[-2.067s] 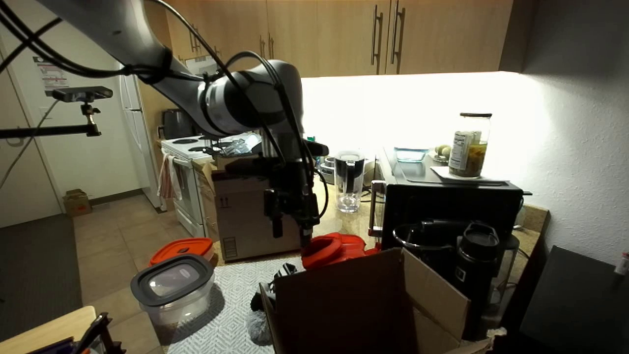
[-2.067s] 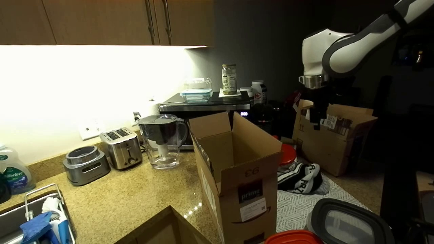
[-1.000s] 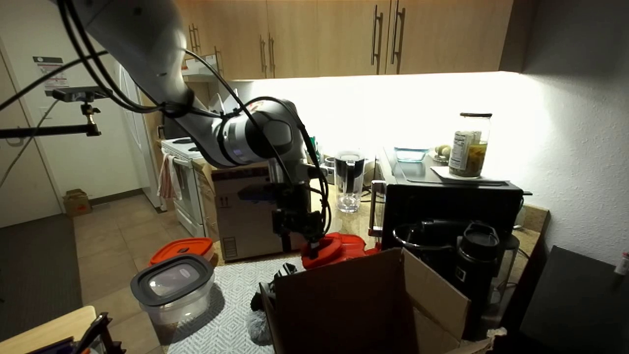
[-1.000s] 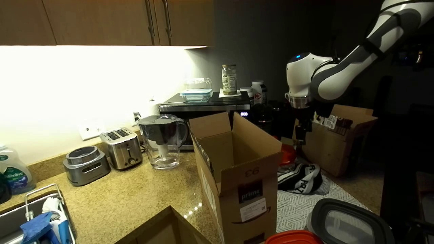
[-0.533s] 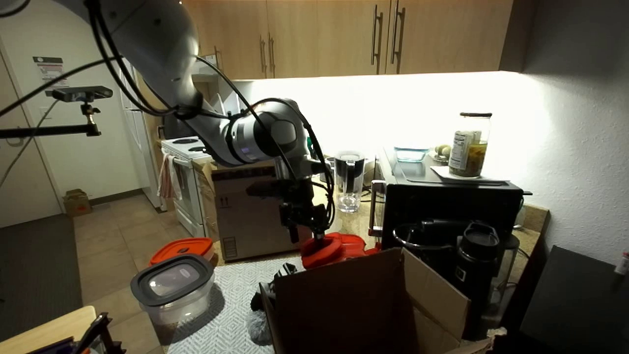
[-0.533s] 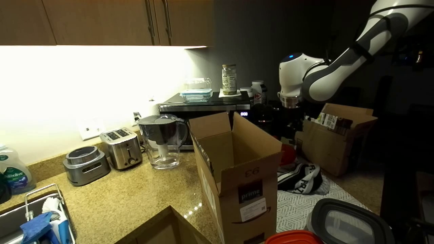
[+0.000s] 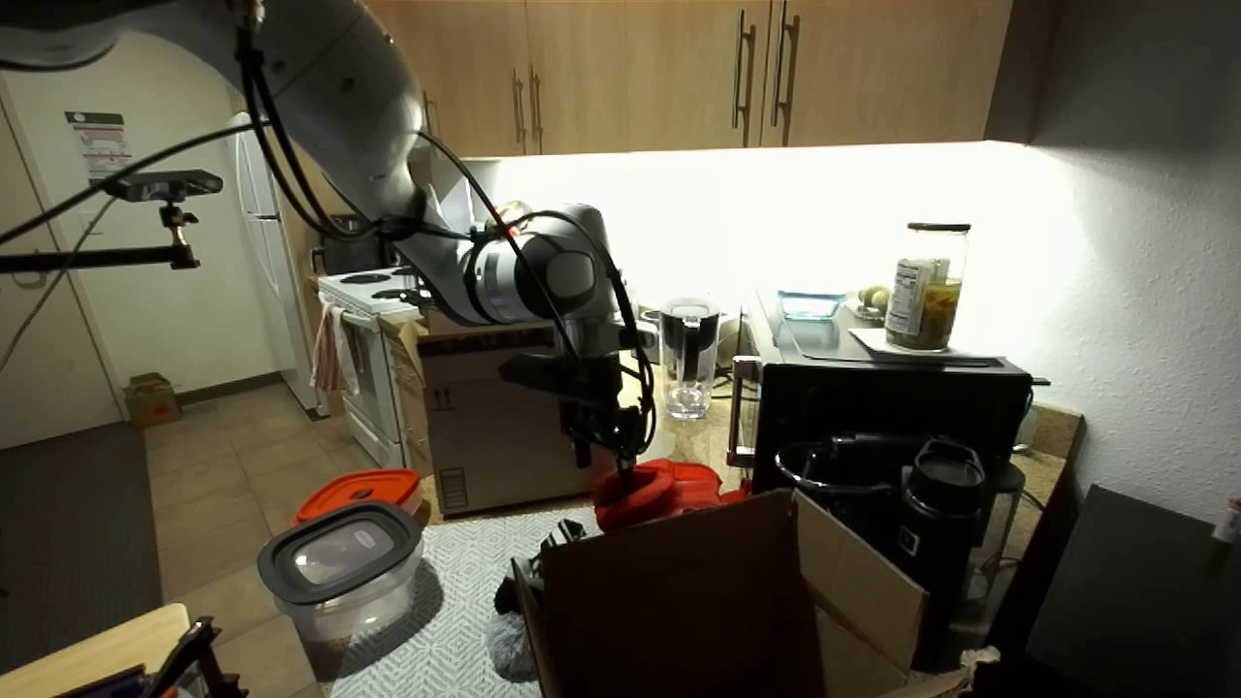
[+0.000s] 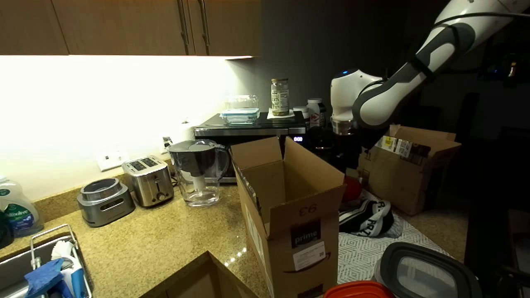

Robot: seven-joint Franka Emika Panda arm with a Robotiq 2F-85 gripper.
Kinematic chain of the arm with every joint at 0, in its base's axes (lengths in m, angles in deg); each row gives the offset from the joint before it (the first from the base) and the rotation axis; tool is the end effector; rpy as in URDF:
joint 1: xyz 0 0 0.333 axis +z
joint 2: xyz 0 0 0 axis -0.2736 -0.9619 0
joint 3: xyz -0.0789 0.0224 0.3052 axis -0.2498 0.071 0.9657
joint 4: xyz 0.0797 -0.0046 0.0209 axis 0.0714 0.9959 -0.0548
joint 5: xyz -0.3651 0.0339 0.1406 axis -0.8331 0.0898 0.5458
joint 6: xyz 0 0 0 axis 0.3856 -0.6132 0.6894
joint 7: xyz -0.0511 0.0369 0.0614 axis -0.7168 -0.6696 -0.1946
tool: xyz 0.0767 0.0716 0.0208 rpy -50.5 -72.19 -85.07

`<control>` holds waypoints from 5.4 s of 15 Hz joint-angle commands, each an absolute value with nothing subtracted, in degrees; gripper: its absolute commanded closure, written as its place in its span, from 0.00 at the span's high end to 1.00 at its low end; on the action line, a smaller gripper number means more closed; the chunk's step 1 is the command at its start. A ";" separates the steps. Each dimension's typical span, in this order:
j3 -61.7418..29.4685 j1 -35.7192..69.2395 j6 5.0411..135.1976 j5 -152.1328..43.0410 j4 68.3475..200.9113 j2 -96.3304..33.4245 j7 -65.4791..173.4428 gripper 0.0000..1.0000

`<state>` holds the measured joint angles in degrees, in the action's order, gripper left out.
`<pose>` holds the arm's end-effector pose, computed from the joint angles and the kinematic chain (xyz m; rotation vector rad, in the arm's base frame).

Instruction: Put the red object into the cardboard box

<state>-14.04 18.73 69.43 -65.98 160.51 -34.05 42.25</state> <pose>0.5834 0.0064 0.2666 2.9459 -0.1272 -0.0474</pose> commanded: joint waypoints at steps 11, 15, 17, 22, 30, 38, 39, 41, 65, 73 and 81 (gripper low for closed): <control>-16.19 23.95 72.53 -64.40 146.89 -46.92 36.11 1.00; -18.22 24.36 71.88 -64.58 144.01 -50.18 35.25 1.00; -18.98 24.31 71.75 -64.43 143.03 -51.50 35.17 1.00; -18.83 24.33 71.61 -63.31 141.65 -52.41 35.73 1.00; -17.32 24.54 71.26 -61.05 141.01 -52.30 35.77 1.00; -16.90 24.12 71.54 -57.90 141.21 -52.64 35.94 0.55; -16.94 24.07 71.52 -57.71 141.19 -52.65 35.94 0.47; -16.99 23.98 71.55 -57.28 141.20 -52.59 35.94 0.34; -17.52 18.83 62.75 -57.01 155.22 -28.18 38.75 0.03; -18.54 13.82 57.03 -56.33 158.38 -19.39 40.10 0.03; -20.93 9.61 53.69 -57.20 159.48 -14.32 40.33 0.03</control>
<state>-20.58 11.18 54.88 -58.27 157.50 -17.44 38.17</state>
